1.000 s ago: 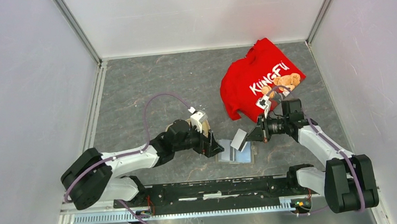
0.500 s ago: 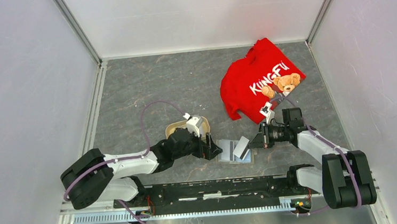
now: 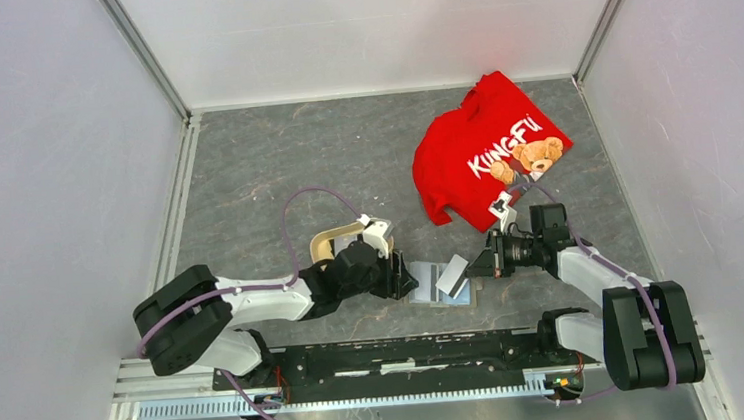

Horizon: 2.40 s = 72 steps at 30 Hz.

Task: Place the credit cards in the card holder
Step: Insert the credit card into the card holder.

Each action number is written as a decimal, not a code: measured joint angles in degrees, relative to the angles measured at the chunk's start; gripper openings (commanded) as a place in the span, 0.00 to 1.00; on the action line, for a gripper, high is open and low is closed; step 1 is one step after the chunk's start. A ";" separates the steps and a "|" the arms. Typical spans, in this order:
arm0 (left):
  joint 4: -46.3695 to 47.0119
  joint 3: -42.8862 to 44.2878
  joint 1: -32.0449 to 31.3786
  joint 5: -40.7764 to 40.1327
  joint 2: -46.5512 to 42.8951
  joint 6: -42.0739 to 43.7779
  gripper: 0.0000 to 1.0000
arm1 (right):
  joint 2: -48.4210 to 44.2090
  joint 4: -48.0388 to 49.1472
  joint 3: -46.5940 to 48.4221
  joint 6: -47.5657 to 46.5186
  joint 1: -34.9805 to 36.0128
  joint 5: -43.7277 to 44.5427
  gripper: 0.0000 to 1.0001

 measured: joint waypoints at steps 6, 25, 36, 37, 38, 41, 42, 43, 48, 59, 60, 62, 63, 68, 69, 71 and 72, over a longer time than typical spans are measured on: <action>-2.84 1.20 -3.15 -5.42 0.79 0.02 0.52 | -0.15 0.00 -0.44 0.39 -0.59 0.20 0.00; -7.19 4.46 -5.90 -13.18 4.13 0.13 0.42 | -1.88 0.94 -2.23 1.88 -0.63 0.22 0.00; -9.40 6.62 -6.88 -16.13 6.51 0.15 0.41 | -1.16 -0.07 -2.21 1.42 -0.92 2.71 0.00; -9.40 6.71 -6.88 -16.26 6.62 0.15 0.41 | -1.29 -0.63 -2.16 1.31 -1.05 3.10 0.00; -9.40 6.73 -6.91 -16.39 6.71 0.15 0.41 | -1.31 -0.96 -2.10 1.18 -1.11 3.34 0.00; -9.33 6.95 -7.02 -16.94 7.02 0.13 0.39 | -1.31 -1.77 -1.86 0.83 -1.22 3.89 0.00; -9.29 7.02 -7.04 -17.11 7.13 0.13 0.39 | -1.31 -1.88 -1.81 0.81 -1.22 3.98 0.00; -9.27 7.10 -7.06 -17.22 7.21 0.13 0.38 | -1.29 -1.95 -1.79 0.81 -1.22 3.98 0.00; -9.05 7.26 -7.10 -17.35 7.37 0.09 0.36 | -0.13 -2.16 -1.18 0.87 -1.22 3.63 0.00; -8.28 7.28 -7.10 -17.22 7.76 0.09 0.34 | 2.12 -0.66 -0.68 2.56 -0.11 2.40 0.00; -8.15 7.28 -7.10 -17.22 7.80 0.09 0.34 | 2.56 -0.44 -0.57 2.84 0.20 2.40 0.00; -8.00 7.28 -7.10 -17.22 7.89 0.09 0.34 | 3.56 -0.20 -0.17 3.19 0.76 2.32 0.00; -8.00 7.28 -7.10 -17.22 7.89 0.09 0.34 | 4.28 -0.07 0.09 3.34 1.09 2.25 0.00; -7.96 7.28 -7.10 -17.22 7.89 0.09 0.34 | 6.71 0.04 1.33 3.39 2.97 2.27 0.00; -7.96 7.28 -7.10 -17.22 7.89 0.09 0.34 | 6.82 0.07 1.38 3.39 3.23 2.25 0.00; -7.93 7.28 -7.10 -17.22 7.89 0.07 0.34 | 7.04 0.07 1.42 3.41 3.80 2.23 0.00; -7.89 7.26 -7.10 -17.22 7.89 0.09 0.34 | 7.17 0.07 1.42 3.43 4.07 2.23 0.00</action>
